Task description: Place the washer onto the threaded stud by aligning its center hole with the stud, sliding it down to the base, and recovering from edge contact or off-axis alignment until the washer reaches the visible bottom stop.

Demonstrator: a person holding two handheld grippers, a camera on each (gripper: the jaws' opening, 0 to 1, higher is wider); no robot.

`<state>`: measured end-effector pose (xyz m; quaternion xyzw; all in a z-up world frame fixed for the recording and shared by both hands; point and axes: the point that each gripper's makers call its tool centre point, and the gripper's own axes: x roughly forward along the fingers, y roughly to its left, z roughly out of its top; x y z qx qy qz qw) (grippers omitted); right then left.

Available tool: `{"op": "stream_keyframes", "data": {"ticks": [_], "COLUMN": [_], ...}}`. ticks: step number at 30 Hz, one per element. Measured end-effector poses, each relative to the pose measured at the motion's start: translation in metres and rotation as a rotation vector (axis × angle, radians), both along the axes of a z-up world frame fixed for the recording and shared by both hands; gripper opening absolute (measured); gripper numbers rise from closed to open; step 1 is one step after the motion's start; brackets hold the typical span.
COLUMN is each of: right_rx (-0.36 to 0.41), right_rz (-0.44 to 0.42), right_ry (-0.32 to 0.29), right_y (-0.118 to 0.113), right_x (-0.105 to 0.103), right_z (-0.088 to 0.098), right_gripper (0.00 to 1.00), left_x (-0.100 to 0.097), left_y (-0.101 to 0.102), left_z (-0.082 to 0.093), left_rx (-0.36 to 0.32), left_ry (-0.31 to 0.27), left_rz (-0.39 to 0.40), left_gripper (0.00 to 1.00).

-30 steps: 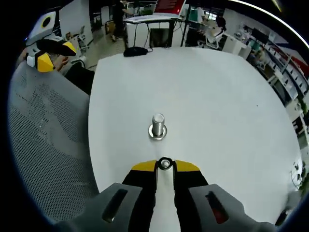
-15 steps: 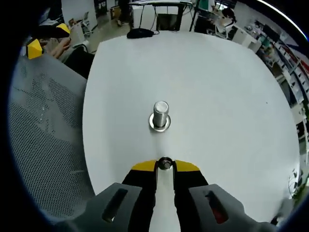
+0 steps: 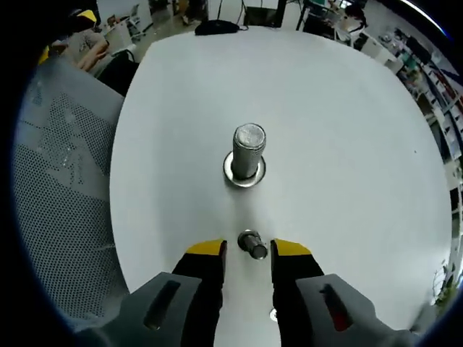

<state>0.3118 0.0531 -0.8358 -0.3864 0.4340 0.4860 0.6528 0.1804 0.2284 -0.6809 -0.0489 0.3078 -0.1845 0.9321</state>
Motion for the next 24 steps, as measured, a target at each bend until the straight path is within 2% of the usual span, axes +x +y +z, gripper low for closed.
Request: {"op": "stream_keyframes", "data": {"ticks": [3,8,11,13,19,24], "right_rx": [0.028,0.060,0.094,0.095,0.104,0.108], "right_rz": [-0.034,-0.126,-0.142,-0.171,-0.235,-0.282], "right_ry": [0.002,0.015,-0.004,0.008,-0.007,0.006], "right_y": [-0.009,-0.039,-0.050,-0.058,-0.080,-0.089], "right_x": [0.002,0.004,0.005,0.003,0.007,0.008], "right_z": [0.006,0.007,0.009,0.008,0.006,0.001], "right_gripper": [0.26,0.25,0.25,0.25,0.24,0.24], "left_x": [0.000,0.001,0.001,0.000,0.000,0.000], "left_y": [0.000,0.000,0.000,-0.001,0.000,-0.001], "left_z": [0.000,0.000,0.000,0.000,0.000,-0.001], "left_rx": [0.000,-0.001,-0.001,0.000,-0.006,-0.004], "left_ry": [-0.001,-0.004,-0.003,-0.002,0.002,0.007], "left_rz": [0.000,-0.001,-0.003,-0.004,0.003,-0.001], "left_gripper": [0.35,0.35,0.34,0.34,0.34,0.34]}}
